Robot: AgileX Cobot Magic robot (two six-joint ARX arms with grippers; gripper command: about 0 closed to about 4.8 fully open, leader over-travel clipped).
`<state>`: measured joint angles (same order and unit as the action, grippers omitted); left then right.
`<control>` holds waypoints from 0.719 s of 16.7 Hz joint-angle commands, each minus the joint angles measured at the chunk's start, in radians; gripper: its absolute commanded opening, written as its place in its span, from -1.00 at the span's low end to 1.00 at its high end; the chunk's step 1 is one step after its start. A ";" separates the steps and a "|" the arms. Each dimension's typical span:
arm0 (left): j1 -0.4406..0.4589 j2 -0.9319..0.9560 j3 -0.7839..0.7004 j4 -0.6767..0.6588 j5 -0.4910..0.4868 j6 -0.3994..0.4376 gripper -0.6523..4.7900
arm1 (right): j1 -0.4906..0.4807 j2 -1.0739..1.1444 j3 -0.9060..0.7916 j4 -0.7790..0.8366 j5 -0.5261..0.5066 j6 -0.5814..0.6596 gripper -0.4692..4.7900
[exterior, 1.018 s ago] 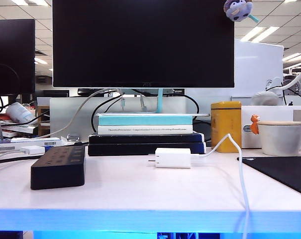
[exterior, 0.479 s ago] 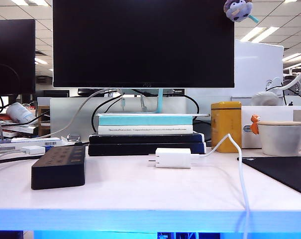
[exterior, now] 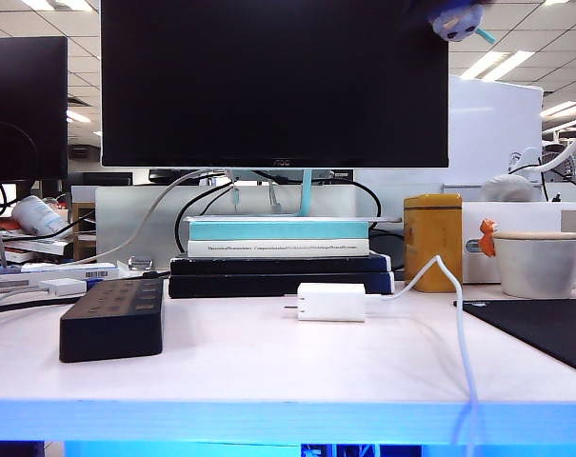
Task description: Plug the white charger into the left socket.
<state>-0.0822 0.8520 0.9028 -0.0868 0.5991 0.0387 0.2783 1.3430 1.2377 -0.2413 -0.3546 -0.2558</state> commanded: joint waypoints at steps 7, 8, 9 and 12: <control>0.000 0.001 0.006 0.018 0.006 0.018 -0.78 | 0.140 0.330 0.058 -0.249 0.103 -0.601 0.54; 0.000 0.001 0.006 0.021 0.007 0.018 -0.78 | 0.155 0.346 0.058 -0.238 0.102 -0.637 0.54; 0.000 0.001 0.006 0.023 0.007 0.017 -0.78 | 0.160 0.364 0.058 -0.222 0.094 -0.643 0.54; 0.000 0.001 0.006 0.023 0.007 0.017 -0.78 | 0.159 0.416 0.058 -0.219 0.089 -0.650 0.54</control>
<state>-0.0818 0.8532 0.9028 -0.0849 0.6010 0.0525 0.4362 1.7554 1.2922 -0.4686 -0.2604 -0.8989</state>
